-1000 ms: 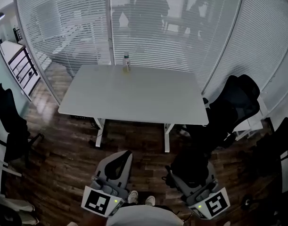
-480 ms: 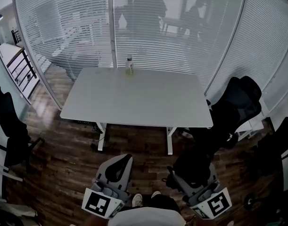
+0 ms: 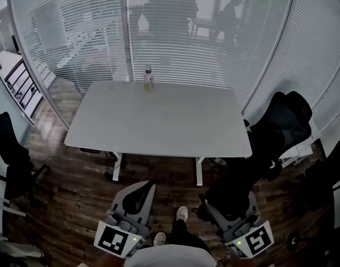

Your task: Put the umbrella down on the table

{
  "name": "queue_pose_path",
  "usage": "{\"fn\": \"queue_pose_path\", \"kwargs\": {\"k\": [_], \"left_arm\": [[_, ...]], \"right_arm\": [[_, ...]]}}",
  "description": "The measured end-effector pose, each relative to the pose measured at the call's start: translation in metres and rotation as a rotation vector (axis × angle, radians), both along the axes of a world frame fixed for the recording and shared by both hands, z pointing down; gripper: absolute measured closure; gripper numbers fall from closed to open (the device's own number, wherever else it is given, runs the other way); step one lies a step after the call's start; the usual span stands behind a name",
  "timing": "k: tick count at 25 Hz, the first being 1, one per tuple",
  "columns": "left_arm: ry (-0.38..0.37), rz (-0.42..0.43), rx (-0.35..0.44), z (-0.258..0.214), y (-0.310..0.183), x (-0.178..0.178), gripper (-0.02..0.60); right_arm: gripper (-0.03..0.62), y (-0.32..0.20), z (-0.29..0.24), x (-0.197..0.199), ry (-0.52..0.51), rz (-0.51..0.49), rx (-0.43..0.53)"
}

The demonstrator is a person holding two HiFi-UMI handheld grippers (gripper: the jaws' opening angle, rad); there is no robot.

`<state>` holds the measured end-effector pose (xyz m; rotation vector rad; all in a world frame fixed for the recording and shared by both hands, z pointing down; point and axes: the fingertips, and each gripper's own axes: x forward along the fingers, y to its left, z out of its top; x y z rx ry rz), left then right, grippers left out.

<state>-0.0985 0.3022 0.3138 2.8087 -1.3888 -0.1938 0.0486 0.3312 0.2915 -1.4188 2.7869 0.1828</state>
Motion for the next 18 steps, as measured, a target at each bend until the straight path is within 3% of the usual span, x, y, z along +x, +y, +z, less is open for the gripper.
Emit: {"fn": "queue_pose_path", "kwargs": {"k": [18], "left_arm": [[-0.036,0.000,0.000,-0.012,-0.175,0.134,0.569]], "right_arm": [[0.327,-0.172,-0.009,0.130,-0.014,-0.010,-0.013]]}}
